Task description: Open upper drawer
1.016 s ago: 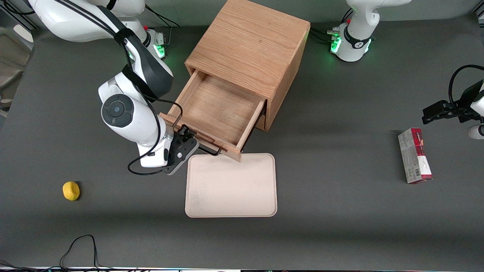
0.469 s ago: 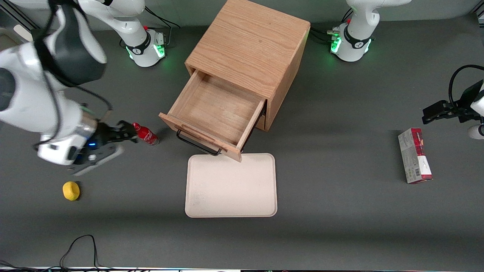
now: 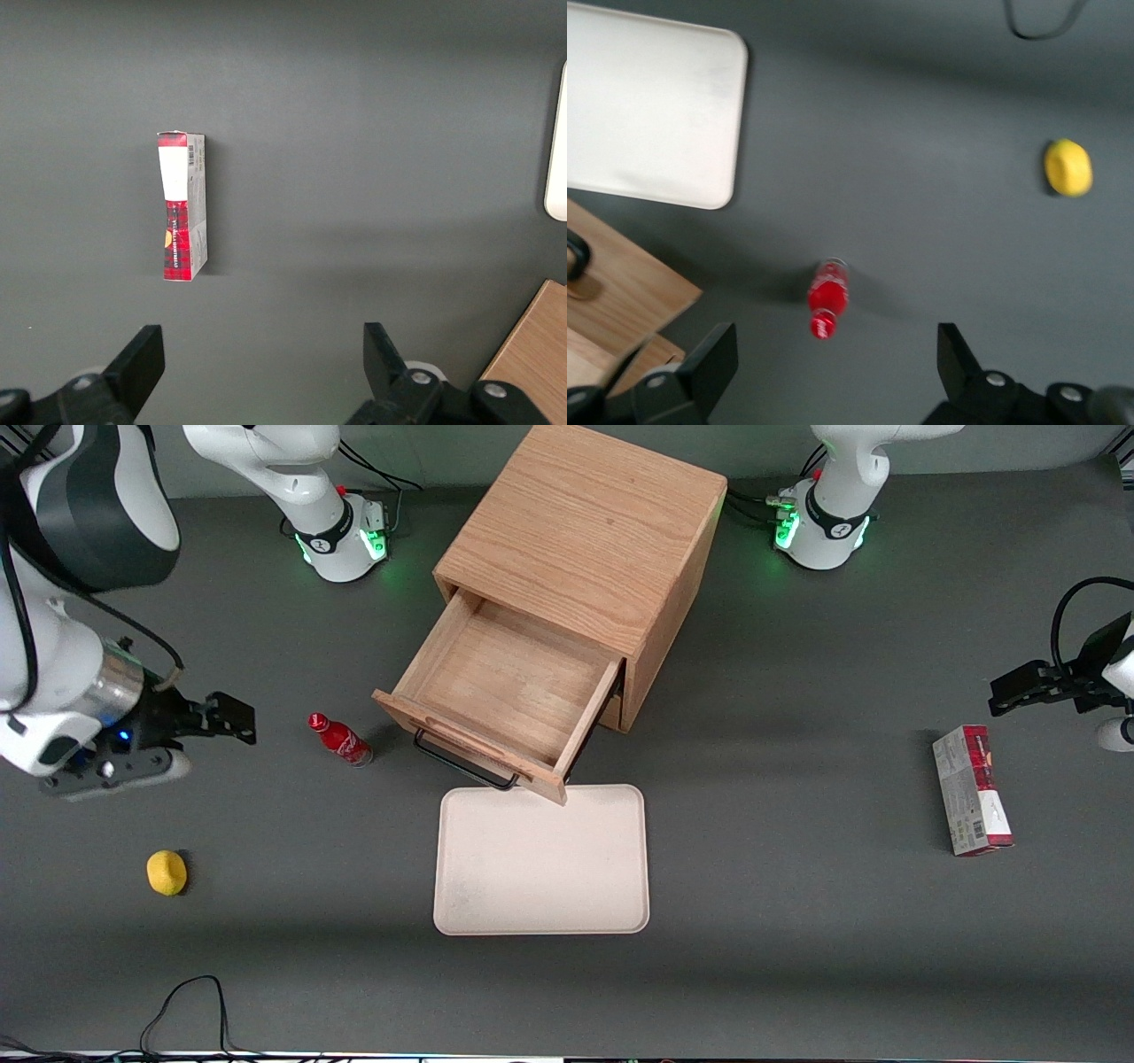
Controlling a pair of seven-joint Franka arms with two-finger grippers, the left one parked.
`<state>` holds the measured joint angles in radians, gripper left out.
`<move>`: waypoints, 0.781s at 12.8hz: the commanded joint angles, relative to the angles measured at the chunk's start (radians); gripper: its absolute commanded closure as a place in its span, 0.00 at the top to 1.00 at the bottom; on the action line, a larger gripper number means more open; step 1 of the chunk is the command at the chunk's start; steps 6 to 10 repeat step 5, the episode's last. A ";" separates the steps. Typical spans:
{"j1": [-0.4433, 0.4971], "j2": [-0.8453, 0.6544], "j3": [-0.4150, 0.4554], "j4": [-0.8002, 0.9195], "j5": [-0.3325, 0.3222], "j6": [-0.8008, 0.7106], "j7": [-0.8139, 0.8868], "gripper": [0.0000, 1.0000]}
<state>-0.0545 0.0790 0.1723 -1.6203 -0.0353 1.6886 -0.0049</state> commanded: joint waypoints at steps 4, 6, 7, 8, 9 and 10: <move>0.008 -0.170 -0.100 -0.191 0.057 0.046 0.020 1.00; 0.007 -0.166 -0.100 -0.188 0.057 0.046 0.023 1.00; 0.007 -0.166 -0.100 -0.188 0.057 0.046 0.023 1.00; 0.007 -0.166 -0.100 -0.188 0.057 0.046 0.023 1.00; 0.007 -0.166 -0.100 -0.188 0.057 0.046 0.023 1.00; 0.007 -0.166 -0.100 -0.188 0.057 0.046 0.023 1.00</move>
